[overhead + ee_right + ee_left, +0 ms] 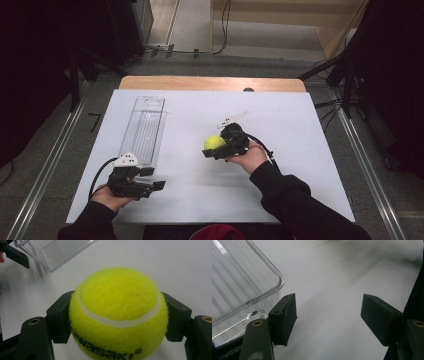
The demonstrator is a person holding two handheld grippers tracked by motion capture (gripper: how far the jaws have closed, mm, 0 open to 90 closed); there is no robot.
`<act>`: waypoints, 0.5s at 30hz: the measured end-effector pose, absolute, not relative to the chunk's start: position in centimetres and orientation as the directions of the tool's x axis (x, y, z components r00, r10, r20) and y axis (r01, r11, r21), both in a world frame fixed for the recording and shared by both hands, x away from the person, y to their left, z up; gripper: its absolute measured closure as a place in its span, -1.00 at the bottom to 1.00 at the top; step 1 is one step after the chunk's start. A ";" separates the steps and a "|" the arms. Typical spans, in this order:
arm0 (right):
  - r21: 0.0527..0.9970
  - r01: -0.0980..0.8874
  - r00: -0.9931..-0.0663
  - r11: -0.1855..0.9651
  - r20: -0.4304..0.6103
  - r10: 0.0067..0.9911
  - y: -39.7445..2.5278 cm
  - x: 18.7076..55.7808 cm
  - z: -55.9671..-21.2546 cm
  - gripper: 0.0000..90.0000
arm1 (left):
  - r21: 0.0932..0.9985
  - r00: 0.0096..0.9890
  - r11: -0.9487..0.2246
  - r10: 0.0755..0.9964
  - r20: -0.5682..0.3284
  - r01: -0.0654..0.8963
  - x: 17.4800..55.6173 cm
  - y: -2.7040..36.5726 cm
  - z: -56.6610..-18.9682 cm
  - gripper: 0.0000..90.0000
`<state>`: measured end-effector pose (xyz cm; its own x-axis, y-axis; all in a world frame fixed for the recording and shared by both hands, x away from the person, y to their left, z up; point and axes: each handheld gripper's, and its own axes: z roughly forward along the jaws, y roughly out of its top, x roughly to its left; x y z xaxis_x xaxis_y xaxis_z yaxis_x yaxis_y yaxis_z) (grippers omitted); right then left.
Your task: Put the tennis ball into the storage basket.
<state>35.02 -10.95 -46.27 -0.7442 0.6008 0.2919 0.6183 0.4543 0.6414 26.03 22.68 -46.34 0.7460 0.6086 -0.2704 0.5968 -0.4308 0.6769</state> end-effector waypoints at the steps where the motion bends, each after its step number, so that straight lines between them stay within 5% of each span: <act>1: 0.641 0.616 -0.747 0.457 0.291 0.598 -10.8 35.0 -46.2 -0.49 | 0.678 0.745 -0.430 0.609 -0.270 0.597 26.0 22.7 -46.3 -0.34; 15: 0.645 0.601 -0.764 0.472 0.289 0.577 -9.2 35.3 -45.6 -0.49 | 0.678 0.746 -0.430 0.610 -0.269 0.596 26.0 22.7 -46.4 -0.34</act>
<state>35.27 -9.24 -45.59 -0.7638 0.5772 0.2890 0.6009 0.4722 0.6450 26.03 22.70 -46.35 0.7456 0.6096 -0.2690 0.5961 -0.4297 0.6782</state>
